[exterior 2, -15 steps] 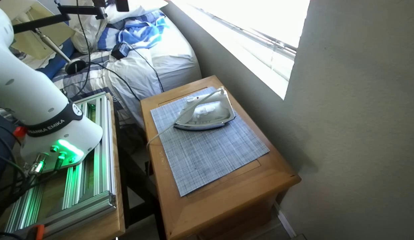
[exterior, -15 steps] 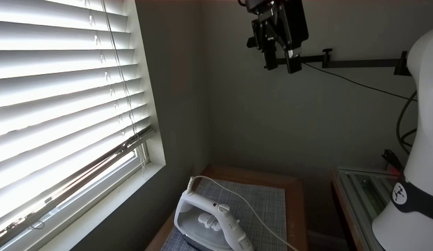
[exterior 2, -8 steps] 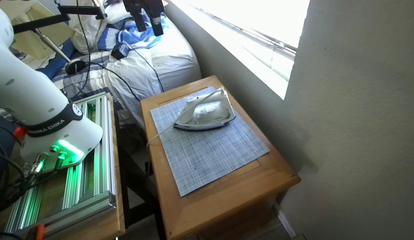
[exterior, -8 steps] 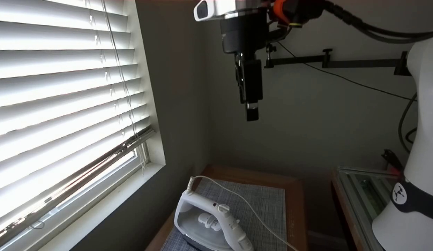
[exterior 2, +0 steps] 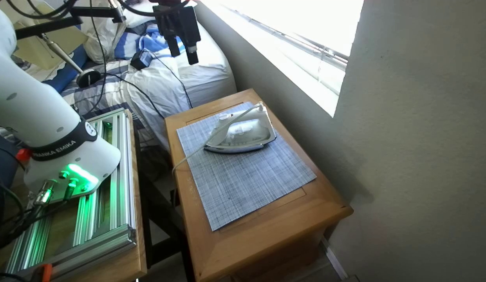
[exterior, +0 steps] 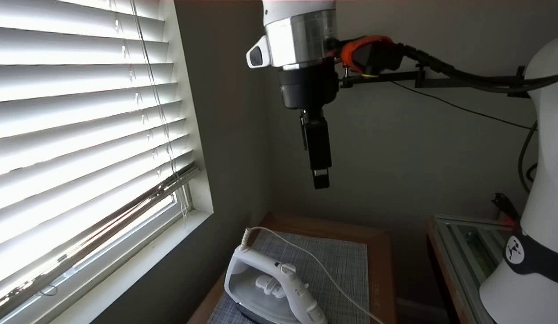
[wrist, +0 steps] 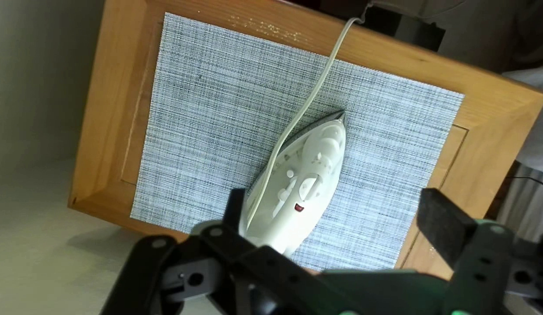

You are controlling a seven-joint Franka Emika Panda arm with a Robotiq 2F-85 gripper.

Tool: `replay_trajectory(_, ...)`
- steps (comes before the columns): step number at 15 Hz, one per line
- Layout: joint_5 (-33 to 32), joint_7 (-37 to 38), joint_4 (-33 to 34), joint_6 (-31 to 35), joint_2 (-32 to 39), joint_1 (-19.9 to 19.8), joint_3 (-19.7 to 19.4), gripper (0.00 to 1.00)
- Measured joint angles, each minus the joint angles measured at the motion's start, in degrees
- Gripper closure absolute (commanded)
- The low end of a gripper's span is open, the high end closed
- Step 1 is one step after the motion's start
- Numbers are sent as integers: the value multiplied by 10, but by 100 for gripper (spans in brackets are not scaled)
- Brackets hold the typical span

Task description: Push the switch at the front of the iron down.

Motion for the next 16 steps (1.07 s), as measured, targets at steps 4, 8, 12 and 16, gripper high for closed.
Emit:
replay_trajectory(4, 0, 0, 1, 0, 1, 0, 0, 0)
replay_trajectory(8, 52, 7, 0, 21, 20, 4, 2, 0)
replay_trajectory(12, 126, 24, -1, 59, 64, 9, 6, 0)
replay_trajectory(16, 193, 31, -3, 104, 128, 11, 7, 0)
